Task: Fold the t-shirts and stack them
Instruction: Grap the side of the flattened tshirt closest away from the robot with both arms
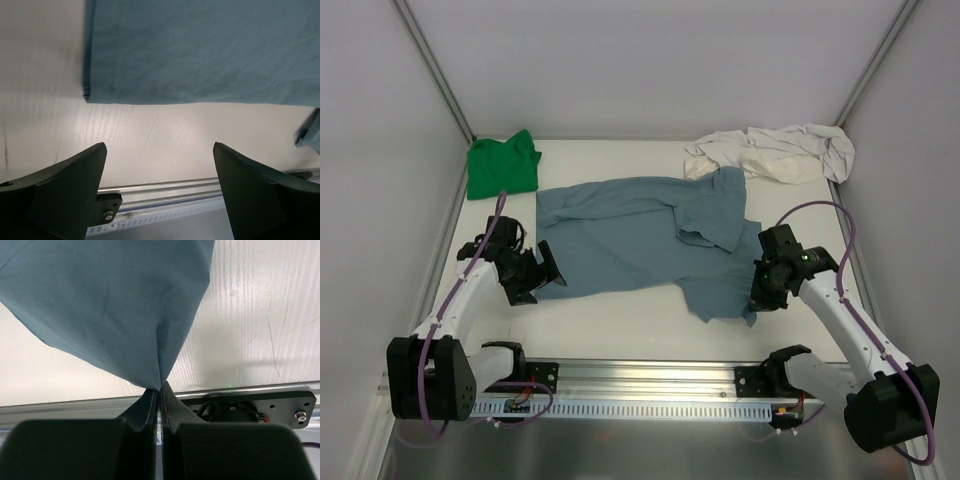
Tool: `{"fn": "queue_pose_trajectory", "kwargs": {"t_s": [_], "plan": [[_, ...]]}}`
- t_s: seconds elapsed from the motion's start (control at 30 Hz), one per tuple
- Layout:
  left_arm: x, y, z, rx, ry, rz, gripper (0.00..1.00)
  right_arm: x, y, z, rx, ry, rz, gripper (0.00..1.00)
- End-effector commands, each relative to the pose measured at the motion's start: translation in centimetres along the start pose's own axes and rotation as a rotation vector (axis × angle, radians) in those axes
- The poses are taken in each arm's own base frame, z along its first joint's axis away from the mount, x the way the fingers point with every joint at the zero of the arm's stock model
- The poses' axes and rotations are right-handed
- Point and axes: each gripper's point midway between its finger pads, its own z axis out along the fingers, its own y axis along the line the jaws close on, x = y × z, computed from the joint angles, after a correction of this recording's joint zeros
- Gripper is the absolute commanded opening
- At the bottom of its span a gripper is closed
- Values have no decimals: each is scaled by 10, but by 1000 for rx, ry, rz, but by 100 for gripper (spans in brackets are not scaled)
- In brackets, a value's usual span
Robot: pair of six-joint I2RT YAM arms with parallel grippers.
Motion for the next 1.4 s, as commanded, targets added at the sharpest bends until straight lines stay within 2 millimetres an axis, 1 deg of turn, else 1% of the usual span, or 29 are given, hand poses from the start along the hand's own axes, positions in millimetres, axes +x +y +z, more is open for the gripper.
{"fn": "queue_pose_trajectory", "kwargs": {"t_s": [0.0, 0.07, 0.23, 0.3, 0.33, 0.57, 0.73, 0.93, 1.07, 1.17, 1.2, 1.27, 1.3, 1.37], "plan": [[-9, 16, -7, -87, -36, -36, 90, -6, 0, -11, -5, -19, -9, 0], [-13, 27, -5, -155, -44, -64, 89, -6, 0, -12, -7, -20, -8, 0], [-17, 35, 6, -172, -18, -111, 89, -6, 1, -13, -14, -24, -6, 0], [-15, 34, 14, -132, 4, -164, 89, -7, 2, -13, -18, -30, -1, 0], [-18, 33, 16, -127, -6, -164, 89, -7, 2, -14, -19, -32, 0, 0], [-26, 37, 29, -128, -8, -165, 89, -7, 1, -15, -18, -35, 5, 0], [-27, 38, 41, -116, -2, -170, 88, -7, 1, -15, -18, -31, 9, 0], [-25, 37, 49, -101, 27, -170, 86, -8, 2, -16, -16, -32, 17, 0], [-29, 32, 55, -66, 20, -157, 80, -8, 3, -15, -20, -32, 23, 0], [-33, 28, 59, -48, 31, -152, 73, -9, 4, -14, -18, -29, 25, 1], [-36, 27, 58, -43, 28, -146, 67, -10, 4, -14, -18, -29, 28, 0], [-37, 24, 58, -34, 33, -142, 61, -11, 4, -14, -18, -33, 28, 0], [-39, 22, 58, -28, 30, -135, 53, -11, 5, -14, -19, -33, 28, 0], [-41, 20, 57, -17, 33, -130, 43, -13, 6, -14, -19, -31, 31, 0]]}}
